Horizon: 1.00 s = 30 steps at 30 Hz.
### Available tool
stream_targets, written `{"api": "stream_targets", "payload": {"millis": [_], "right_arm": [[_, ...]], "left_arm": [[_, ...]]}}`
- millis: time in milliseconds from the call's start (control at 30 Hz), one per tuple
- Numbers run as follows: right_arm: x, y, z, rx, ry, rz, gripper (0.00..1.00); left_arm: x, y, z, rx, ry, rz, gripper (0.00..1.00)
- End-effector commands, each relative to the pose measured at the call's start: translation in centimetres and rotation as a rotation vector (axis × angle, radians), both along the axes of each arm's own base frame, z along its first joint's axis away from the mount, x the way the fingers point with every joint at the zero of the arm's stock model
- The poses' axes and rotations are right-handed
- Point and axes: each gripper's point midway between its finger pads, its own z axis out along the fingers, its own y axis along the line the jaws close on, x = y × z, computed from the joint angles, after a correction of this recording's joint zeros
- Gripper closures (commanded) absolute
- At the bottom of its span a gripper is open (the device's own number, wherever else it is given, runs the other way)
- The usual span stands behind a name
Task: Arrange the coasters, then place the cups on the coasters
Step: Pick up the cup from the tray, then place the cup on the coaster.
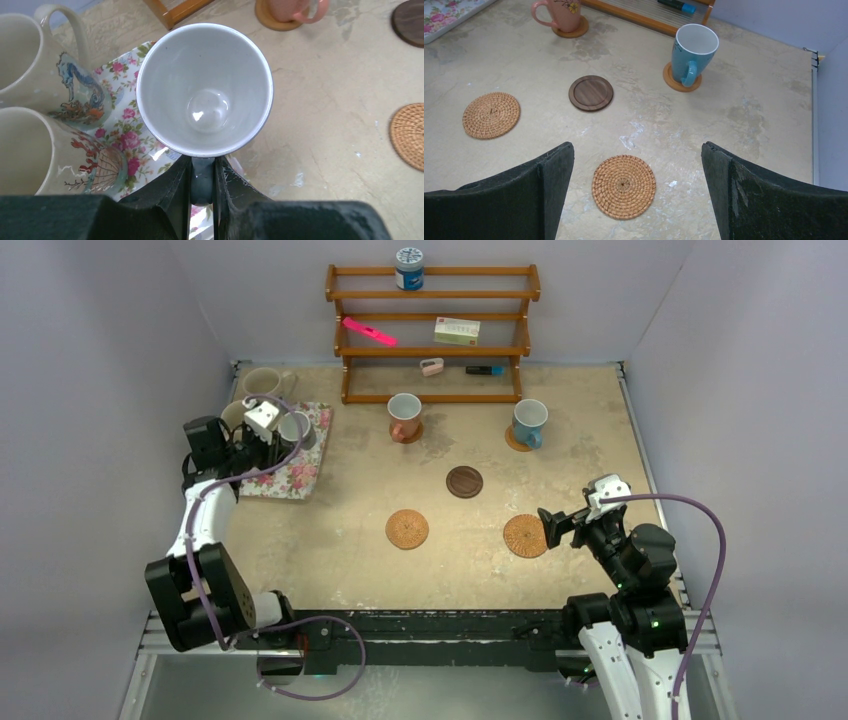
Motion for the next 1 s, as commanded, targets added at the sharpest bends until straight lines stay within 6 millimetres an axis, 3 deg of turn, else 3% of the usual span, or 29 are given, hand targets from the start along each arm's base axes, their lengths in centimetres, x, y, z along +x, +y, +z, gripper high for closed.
{"api": "stream_targets", "payload": {"millis": [0,100,400,633,967], "right_arm": [[0.0,0.4,0.3,-0.003,-0.015,0.024,0.01],[0.0,0.4,0.3,-0.004,-0.016,0.023,0.01],[0.1,0.3,0.3,-0.005,-0.012,0.02,0.01],[0.1,0.2,0.2,-0.006,-0.011,0.014,0.01],[0.2,0.2,0.2,-0.006,-0.01,0.012,0.01]], "left_arm": [[-0.9,-2.7,4.2,-0.029,-0.084,-0.103,1.0],[-1.5,-4.6,5.5,-0.027,-0.098,-0.137,1.0],[-3.7,-12.6,9.0,-0.09,-0.109,-0.31,1.0],[-4.1,-17.8,8.7,-0.078,-0.084,-0.414,1.0],[-5.0,-22.9,8.5,-0.071,-0.107,-0.55,1.0]]}}
